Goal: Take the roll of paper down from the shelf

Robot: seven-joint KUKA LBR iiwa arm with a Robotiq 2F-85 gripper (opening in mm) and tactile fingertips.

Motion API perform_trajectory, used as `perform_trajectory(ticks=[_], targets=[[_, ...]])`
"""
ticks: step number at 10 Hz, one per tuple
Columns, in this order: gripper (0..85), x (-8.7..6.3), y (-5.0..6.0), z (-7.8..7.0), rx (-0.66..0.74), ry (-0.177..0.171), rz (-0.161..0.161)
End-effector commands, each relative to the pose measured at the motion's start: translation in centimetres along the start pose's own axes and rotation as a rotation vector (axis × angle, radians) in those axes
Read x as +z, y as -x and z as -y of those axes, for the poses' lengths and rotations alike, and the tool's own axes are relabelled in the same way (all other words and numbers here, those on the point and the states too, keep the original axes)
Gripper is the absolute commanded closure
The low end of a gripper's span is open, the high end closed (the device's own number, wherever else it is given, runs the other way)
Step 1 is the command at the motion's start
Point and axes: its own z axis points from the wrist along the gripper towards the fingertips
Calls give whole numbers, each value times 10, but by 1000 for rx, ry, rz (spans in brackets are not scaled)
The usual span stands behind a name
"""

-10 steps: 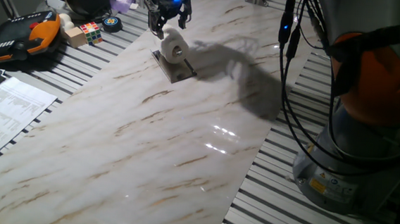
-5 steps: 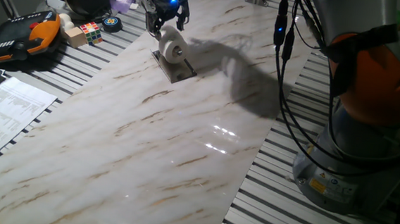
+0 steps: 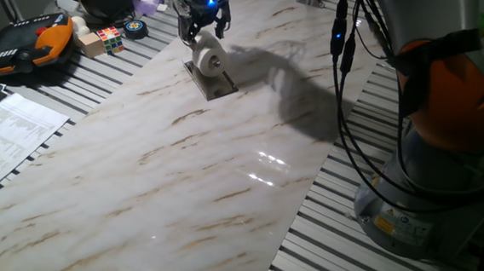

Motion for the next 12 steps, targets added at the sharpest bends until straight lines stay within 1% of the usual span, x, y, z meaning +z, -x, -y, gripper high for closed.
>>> perform_trajectory(ticks=[1,3,4,6,9,12], targets=[[0,2,1,-1,5,2,1],[0,5,3,-4,32,0,0],[0,5,3,-4,42,5,-3],[0,8,3,-4,45,0,0],[0,10,3,-5,48,3,10],[0,13,2,-6,53,-1,22]])
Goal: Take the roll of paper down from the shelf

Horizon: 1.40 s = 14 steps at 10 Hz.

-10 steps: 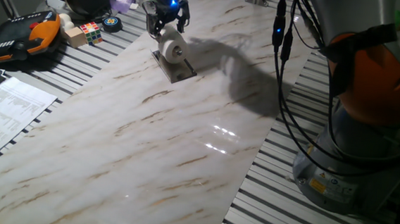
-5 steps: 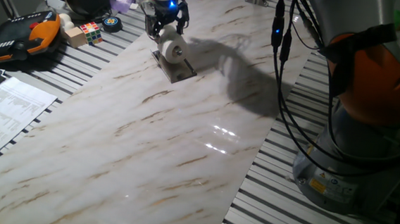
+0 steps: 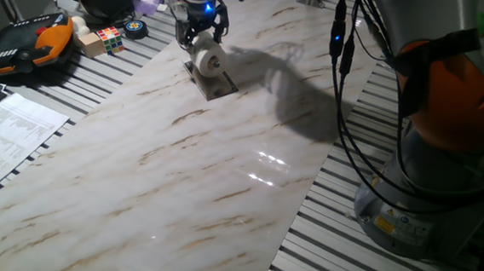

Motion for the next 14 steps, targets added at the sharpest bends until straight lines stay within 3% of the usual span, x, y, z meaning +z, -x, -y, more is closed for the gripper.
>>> perform_trajectory(ticks=[1,2,3,5,6,8,11,14], targets=[[3,0,0,0,-3,0,1],[73,0,0,0,-8,0,1],[207,-1,0,0,-19,-7,3],[580,-3,0,0,-50,-20,-3],[713,-5,0,0,-58,-26,-1],[707,-13,1,0,-53,-36,-7],[597,-20,1,0,-44,-47,-5],[587,-23,0,1,-46,-49,-9]])
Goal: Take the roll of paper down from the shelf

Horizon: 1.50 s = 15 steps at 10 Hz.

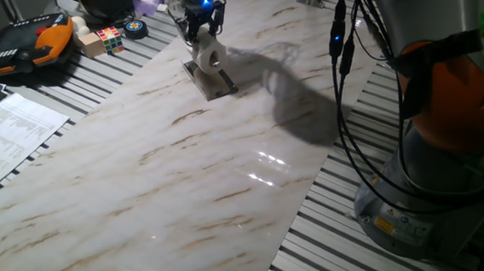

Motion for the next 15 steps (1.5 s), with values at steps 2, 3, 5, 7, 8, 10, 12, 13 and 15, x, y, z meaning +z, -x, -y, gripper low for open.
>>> perform_trajectory(ticks=[2,3,5,7,8,10,12,13,15], targets=[[590,-4,-5,0,-1,-1,-5],[590,-6,-8,0,0,0,-7],[587,-10,-12,0,0,-1,-9],[587,-12,-17,-1,-1,1,-9],[583,-13,-19,-1,-5,1,-8],[577,-14,-25,-2,-6,4,-6],[563,-15,-30,-2,-6,5,-4],[553,-16,-33,-1,-6,7,-4],[543,-15,-38,-2,-6,11,1]])
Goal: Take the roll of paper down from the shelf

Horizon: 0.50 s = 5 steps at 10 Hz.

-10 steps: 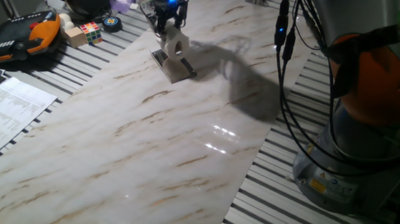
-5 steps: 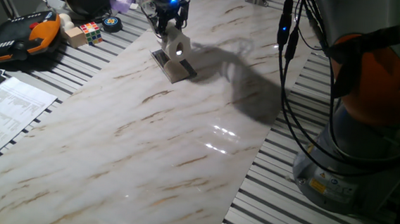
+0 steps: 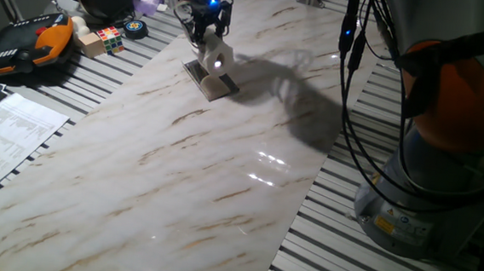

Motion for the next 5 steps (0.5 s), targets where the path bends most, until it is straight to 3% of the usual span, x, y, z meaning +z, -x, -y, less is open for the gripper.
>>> perform_trajectory(ticks=[1,5], targets=[[540,1,-1,-1,0,1,1],[530,0,-9,-3,-1,9,4]])
